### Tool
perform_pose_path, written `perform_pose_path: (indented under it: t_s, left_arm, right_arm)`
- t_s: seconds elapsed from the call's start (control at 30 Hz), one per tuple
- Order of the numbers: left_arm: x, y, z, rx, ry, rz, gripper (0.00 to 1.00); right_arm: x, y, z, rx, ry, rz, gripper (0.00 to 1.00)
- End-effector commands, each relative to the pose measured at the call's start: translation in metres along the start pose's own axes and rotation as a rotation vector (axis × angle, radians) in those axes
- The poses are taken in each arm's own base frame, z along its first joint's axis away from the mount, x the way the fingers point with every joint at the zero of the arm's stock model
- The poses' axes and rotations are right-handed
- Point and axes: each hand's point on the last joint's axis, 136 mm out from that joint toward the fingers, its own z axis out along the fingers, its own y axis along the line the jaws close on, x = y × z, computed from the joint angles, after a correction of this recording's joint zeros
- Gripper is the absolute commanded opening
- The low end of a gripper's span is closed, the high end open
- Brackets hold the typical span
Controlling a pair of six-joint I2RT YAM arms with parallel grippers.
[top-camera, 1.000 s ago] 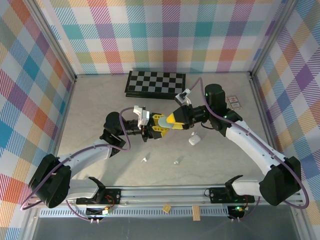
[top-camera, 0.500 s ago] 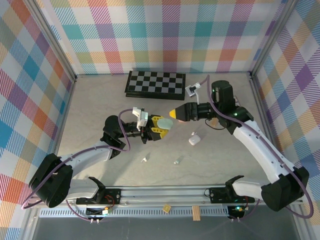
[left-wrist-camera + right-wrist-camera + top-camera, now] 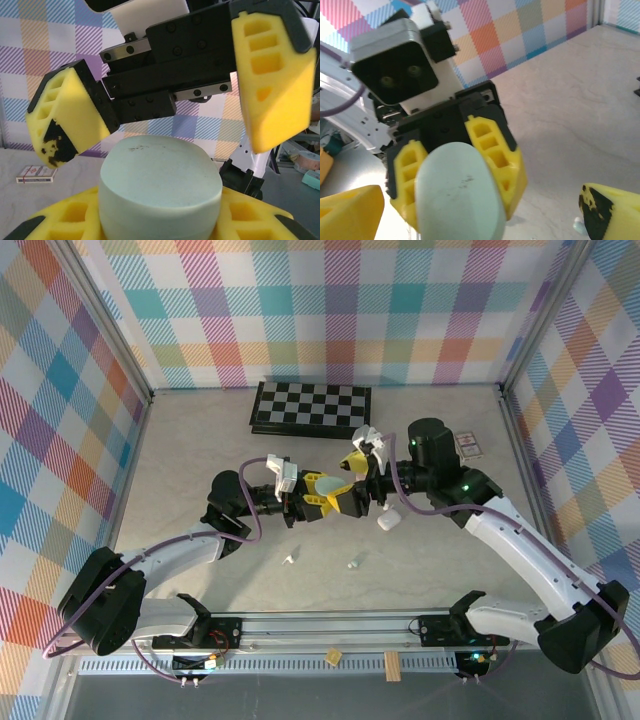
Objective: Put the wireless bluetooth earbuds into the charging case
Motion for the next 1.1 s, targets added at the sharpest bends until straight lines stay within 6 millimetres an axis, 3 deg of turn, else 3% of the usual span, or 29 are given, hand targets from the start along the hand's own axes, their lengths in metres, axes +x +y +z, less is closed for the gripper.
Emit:
perform_pose_path:
  t_s: [0.0, 0.27, 0.67, 1.07]
  left_arm:
    - [-0.011, -0.003, -0.004, -0.006, -0.019, 0.032, 0.3]
    - [-0.016, -0.001, -0.003, -0.018, -0.019, 0.019, 0.3]
    - [-0.024, -0.01, -0.004, 0.012, -0.032, 0.004, 0.3]
    - [-0.017, -0.016, -0.007, 0.031, -0.024, 0.028, 0.3]
  right_arm:
    - [-0.005, -0.006, 0.001, 0.038, -0.021, -0.059, 0.99]
    - [0.003, -0.002, 0.005, -0.008, 0.008, -0.034, 0.99]
    - [0.006, -0.023, 0.004, 0.111, 0.022, -0.006, 0.99]
    - [-0.017, -0.032, -0.006, 0.206, -0.05, -0.024, 0.99]
